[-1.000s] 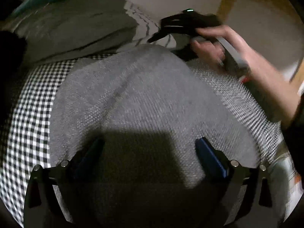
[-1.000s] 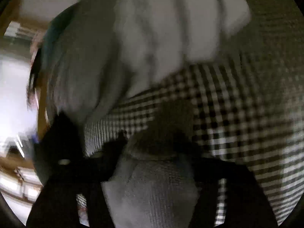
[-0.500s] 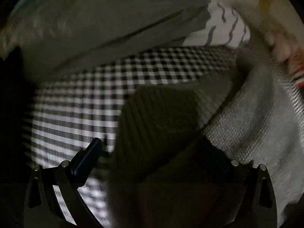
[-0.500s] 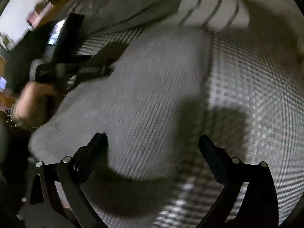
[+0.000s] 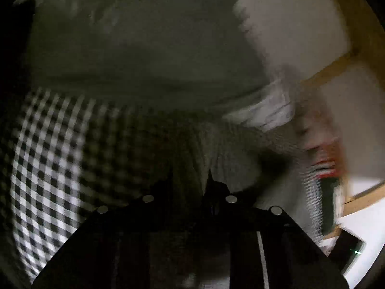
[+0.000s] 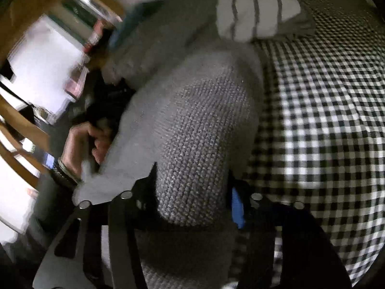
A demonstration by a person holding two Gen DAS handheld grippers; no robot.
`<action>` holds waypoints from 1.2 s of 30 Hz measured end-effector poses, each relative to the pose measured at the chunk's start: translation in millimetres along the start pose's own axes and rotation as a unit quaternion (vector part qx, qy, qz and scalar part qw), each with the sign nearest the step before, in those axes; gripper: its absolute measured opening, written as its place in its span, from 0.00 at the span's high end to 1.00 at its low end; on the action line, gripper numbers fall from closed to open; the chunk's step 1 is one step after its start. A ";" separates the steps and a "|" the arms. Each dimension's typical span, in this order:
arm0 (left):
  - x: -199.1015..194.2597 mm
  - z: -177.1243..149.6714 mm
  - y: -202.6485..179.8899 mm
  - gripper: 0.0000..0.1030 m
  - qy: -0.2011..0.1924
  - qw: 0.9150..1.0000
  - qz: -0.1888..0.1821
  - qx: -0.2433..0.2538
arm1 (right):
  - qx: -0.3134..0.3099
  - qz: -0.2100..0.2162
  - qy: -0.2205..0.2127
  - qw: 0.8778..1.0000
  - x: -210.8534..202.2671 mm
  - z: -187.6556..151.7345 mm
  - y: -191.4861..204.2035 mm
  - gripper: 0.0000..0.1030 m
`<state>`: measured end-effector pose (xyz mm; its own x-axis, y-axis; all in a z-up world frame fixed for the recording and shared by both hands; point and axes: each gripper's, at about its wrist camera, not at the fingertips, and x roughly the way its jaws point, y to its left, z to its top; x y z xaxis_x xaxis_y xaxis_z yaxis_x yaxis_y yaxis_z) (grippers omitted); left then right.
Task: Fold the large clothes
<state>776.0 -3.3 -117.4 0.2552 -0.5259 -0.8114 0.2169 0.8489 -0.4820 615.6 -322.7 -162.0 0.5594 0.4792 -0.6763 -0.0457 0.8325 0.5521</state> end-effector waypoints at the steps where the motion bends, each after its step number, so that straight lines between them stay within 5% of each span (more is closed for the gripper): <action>1: 9.1 -4.2 1.0 0.75 0.009 1.000 0.011 0.011 | -0.004 -0.004 -0.004 1.000 1.0 -0.5 -0.6 0.46; 3: 2.0 -8.2 -2.3 0.65 -0.009 1.000 0.007 0.025 | -0.012 -0.009 -0.006 1.000 -1.8 -0.7 0.4 0.45; 5: -4.9 -10.3 -4.7 0.37 -0.015 1.000 -0.006 0.024 | -0.007 -0.009 -0.005 1.000 2.0 -4.0 -2.4 0.41; 9: -58.6 -24.1 -1.5 0.34 -0.059 0.997 -0.039 0.039 | 0.019 0.009 -0.004 1.000 -1.0 -16.6 -9.2 0.36; 13: -110.3 -55.7 -26.4 0.11 -0.087 0.993 -0.065 0.048 | -0.032 -0.024 -0.027 0.999 -35.9 -34.0 19.0 0.37; 16: -107.6 -95.0 -59.7 0.10 -0.059 0.992 -0.029 0.105 | -0.120 -0.070 -0.054 0.989 -51.3 -48.2 66.6 0.36; 19: -64.8 -132.7 -78.4 0.10 -0.045 0.979 0.107 0.169 | -0.224 -0.159 -0.053 0.960 -27.8 -76.2 106.6 0.23; 21: -55.7 -143.8 -61.0 0.08 -0.060 0.983 0.093 0.144 | -0.267 -0.233 -0.036 0.934 -0.7 -98.2 111.1 0.23; 22: -59.7 -145.8 -47.8 0.08 -0.067 0.989 0.067 0.114 | -0.263 -0.245 -0.042 0.932 2.9 -103.7 109.7 0.23; 25: -67.6 -150.1 -32.2 0.08 -0.064 0.993 0.040 0.092 | -0.253 -0.257 -0.046 0.932 -2.1 -106.5 114.6 0.24; 29: -83.2 -170.5 -36.9 0.07 -0.089 0.987 0.070 0.113 | -0.235 -0.205 -0.075 0.947 -41.1 -118.1 143.5 0.26; 30: -82.0 -172.9 -38.1 0.07 -0.095 0.986 0.075 0.115 | -0.245 -0.217 -0.064 0.943 -35.1 -122.7 146.0 0.25; 33: -81.1 -174.2 -37.3 0.06 -0.094 0.986 0.073 0.114 | -0.294 -0.310 -0.048 0.903 3.6 -148.2 136.6 0.18; 36: -90.4 -172.0 -38.5 0.06 -0.083 0.991 0.066 0.087 | -0.286 -0.320 -0.047 0.902 3.9 -148.9 135.6 0.18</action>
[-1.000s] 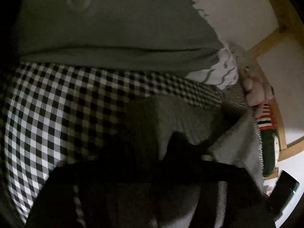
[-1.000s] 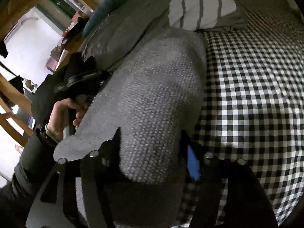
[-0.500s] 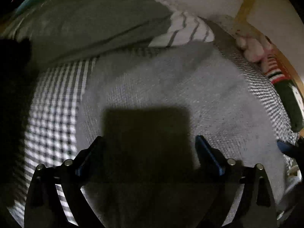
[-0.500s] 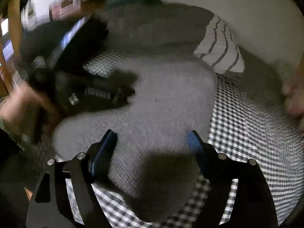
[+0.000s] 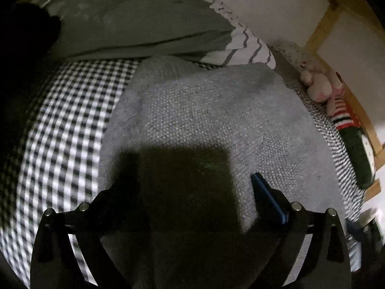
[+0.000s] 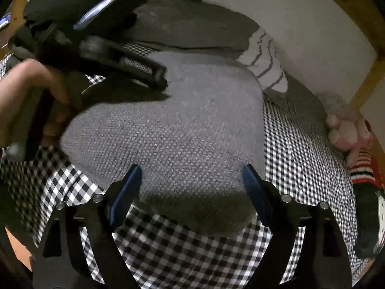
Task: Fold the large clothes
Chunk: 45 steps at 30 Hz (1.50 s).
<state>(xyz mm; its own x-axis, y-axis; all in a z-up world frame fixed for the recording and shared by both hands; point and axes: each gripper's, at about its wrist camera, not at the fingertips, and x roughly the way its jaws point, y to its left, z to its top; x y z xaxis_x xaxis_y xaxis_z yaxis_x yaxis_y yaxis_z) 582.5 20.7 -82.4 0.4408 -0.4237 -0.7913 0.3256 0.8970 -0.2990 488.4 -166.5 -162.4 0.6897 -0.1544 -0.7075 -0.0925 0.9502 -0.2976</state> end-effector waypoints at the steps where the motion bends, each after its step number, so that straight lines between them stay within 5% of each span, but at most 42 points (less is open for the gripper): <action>1: -13.1 -3.6 -4.7 0.06 -0.016 1.000 -0.005 -0.003 | 0.010 0.007 0.004 1.000 0.5 -0.6 -4.8 0.18; 4: -33.0 -21.5 -23.2 0.06 -0.043 0.998 0.016 0.033 | 0.037 0.025 0.013 0.999 2.6 -2.8 -17.0 0.18; 5: -19.4 -30.2 -32.1 0.06 -0.022 0.996 0.057 0.068 | 0.041 0.026 0.014 0.999 2.8 -3.3 -17.9 0.18; 6: -8.8 -36.1 -32.5 0.06 -0.014 0.995 0.057 0.080 | 0.043 0.025 0.013 0.999 2.7 -3.5 -17.4 0.18; 9: 0.0 -42.1 -8.0 0.04 -0.028 0.999 -0.001 0.021 | 0.038 0.004 0.013 0.999 2.2 -4.8 -7.7 0.18; 12: 1.4 -41.5 -5.9 0.04 -0.024 0.999 -0.008 0.023 | 0.050 0.002 0.011 0.999 -1.6 -5.0 -4.4 0.18; 14: 2.1 -43.0 -5.7 0.04 -0.031 0.999 -0.006 0.025 | 0.069 0.025 0.003 0.997 -15.3 -2.2 -7.2 0.17; 16: 1.5 -44.6 -4.0 0.04 -0.035 0.999 -0.006 0.022 | 0.114 0.093 -0.016 0.989 -35.9 -2.4 -24.9 0.16; 20: -8.1 -51.6 -3.2 0.04 -0.039 0.999 -0.003 0.022 | 0.246 0.191 -0.049 0.949 -49.8 -3.1 -93.5 0.03; 24: -13.3 -56.0 -4.9 0.04 -0.044 0.999 0.000 0.022 | 0.355 0.265 0.015 0.896 4.3 -11.7 -151.7 0.03; 27: -13.3 -57.1 -4.6 0.04 -0.045 0.999 0.000 0.022 | 0.382 0.305 0.059 0.870 42.4 -18.7 -162.5 0.03; 32: -14.5 -59.3 -3.9 0.04 -0.048 0.999 0.000 0.021 | 0.408 0.407 0.113 0.810 98.3 -24.4 -153.0 0.03; 35: -15.2 -60.0 -4.4 0.04 -0.050 0.999 0.000 0.020 | 0.395 0.412 0.127 0.811 109.1 -23.1 -135.0 0.03; 39: -15.7 -60.9 -5.3 0.04 -0.052 0.998 0.000 0.019 | 0.399 0.438 0.144 0.793 133.9 -24.8 -117.0 0.02; 42: -15.1 -60.1 -4.8 0.04 -0.051 0.999 -0.002 0.017 | 0.411 0.429 0.130 0.794 141.2 -18.7 -112.3 0.03; 45: -15.3 -58.7 -3.9 0.04 -0.050 0.999 -0.003 0.015 | 0.428 0.430 0.125 0.785 140.5 -21.9 -112.4 0.19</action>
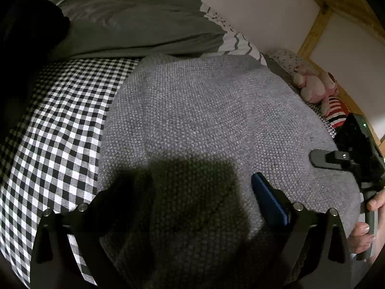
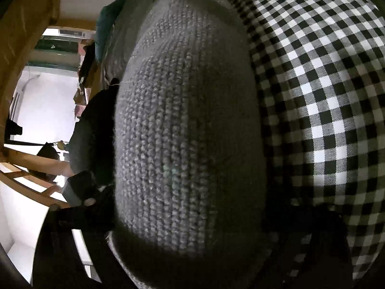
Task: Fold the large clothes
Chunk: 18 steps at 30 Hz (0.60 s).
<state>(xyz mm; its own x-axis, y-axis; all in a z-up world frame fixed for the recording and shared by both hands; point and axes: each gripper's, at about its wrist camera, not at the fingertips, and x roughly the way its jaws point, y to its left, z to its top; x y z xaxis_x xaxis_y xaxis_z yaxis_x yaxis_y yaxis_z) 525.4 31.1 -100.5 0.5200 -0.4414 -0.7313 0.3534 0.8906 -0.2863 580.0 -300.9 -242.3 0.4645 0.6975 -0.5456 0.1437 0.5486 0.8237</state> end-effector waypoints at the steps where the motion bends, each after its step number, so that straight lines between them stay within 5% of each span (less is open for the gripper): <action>1: -1.0 0.0 0.2 0.04 -0.001 1.000 -0.003 0.000 | 0.004 0.008 -0.003 1.000 -4.9 0.7 -3.5 0.25; 5: -10.7 -5.4 8.7 0.04 -0.006 0.999 -0.035 -0.022 | 0.015 0.032 -0.035 0.999 -21.1 -16.6 -6.5 0.36; 9: -40.0 -28.9 26.6 0.05 -0.016 0.989 -0.070 -0.126 | 0.030 0.042 -0.052 0.997 -31.3 -36.3 -1.6 0.41; 11: -55.6 -44.8 34.2 0.05 -0.037 0.976 -0.090 -0.195 | 0.037 0.049 -0.060 0.996 -37.0 -42.8 -2.7 0.42; 14: -84.8 -89.7 41.3 0.05 -0.099 0.942 -0.116 -0.298 | 0.043 0.058 -0.066 0.995 -47.7 -57.5 -5.7 0.42; 18: -108.8 -139.5 35.7 0.05 -0.124 0.905 -0.142 -0.380 | 0.046 0.051 -0.062 0.996 -60.3 -74.8 -11.2 0.42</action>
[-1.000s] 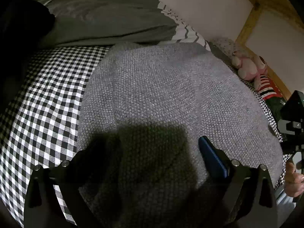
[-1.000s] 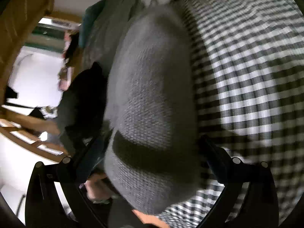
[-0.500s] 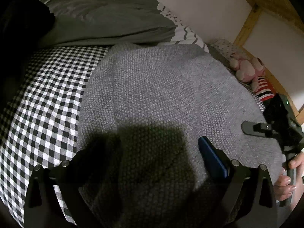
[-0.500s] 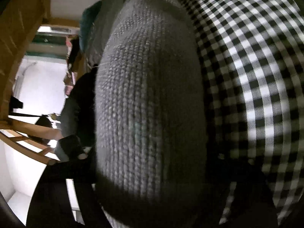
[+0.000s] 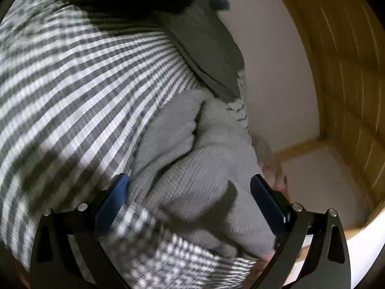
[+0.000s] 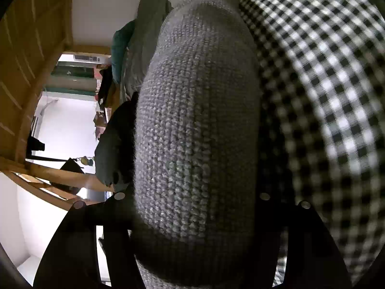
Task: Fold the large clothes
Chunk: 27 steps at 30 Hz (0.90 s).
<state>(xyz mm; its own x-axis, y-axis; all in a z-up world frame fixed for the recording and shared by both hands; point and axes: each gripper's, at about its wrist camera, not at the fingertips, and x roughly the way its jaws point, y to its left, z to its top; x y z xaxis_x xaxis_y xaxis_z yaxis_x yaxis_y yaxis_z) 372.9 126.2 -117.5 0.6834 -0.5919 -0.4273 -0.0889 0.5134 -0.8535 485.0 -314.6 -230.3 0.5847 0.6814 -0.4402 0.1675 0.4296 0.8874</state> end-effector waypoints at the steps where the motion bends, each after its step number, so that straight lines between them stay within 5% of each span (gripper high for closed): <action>1: -5.0 -10.7 5.8 0.05 0.000 1.000 -0.014 -0.026 | -0.001 -0.005 0.003 1.000 0.3 -1.9 1.0 0.43; 4: 2.4 -36.1 12.6 0.05 0.036 0.998 -0.020 -0.054 | -0.006 -0.007 0.003 1.000 -0.6 -6.7 1.0 0.43; 7: 23.7 -54.1 2.5 0.05 0.074 0.997 0.034 0.000 | -0.001 0.004 0.007 1.000 -0.2 -5.2 -4.2 0.42; 11: 44.4 -58.0 -13.0 0.05 0.078 0.992 0.083 0.059 | 0.004 0.016 0.012 1.000 -4.1 -6.7 -17.0 0.42; 19: 73.9 -48.3 -36.0 0.06 0.073 0.987 0.140 0.017 | 0.003 0.025 0.015 1.000 -3.5 -6.9 -22.1 0.42; 24: 80.3 -38.0 -36.3 0.06 0.090 0.994 0.043 -0.053 | -0.003 0.052 0.026 0.998 -14.1 -22.7 -8.4 0.42; 27: 91.5 -38.9 -18.1 0.06 0.112 0.986 -0.031 -0.121 | -0.003 0.056 0.033 0.998 -21.5 -38.1 -6.0 0.43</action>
<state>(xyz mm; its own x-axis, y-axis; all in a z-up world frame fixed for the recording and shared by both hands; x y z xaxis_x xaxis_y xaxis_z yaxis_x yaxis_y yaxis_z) 408.9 38.5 -152.7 0.5176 -0.7543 -0.4040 -0.2408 0.3247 -0.9147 441.2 -309.3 -231.3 0.5453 0.7633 -0.3466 0.0990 0.3519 0.9308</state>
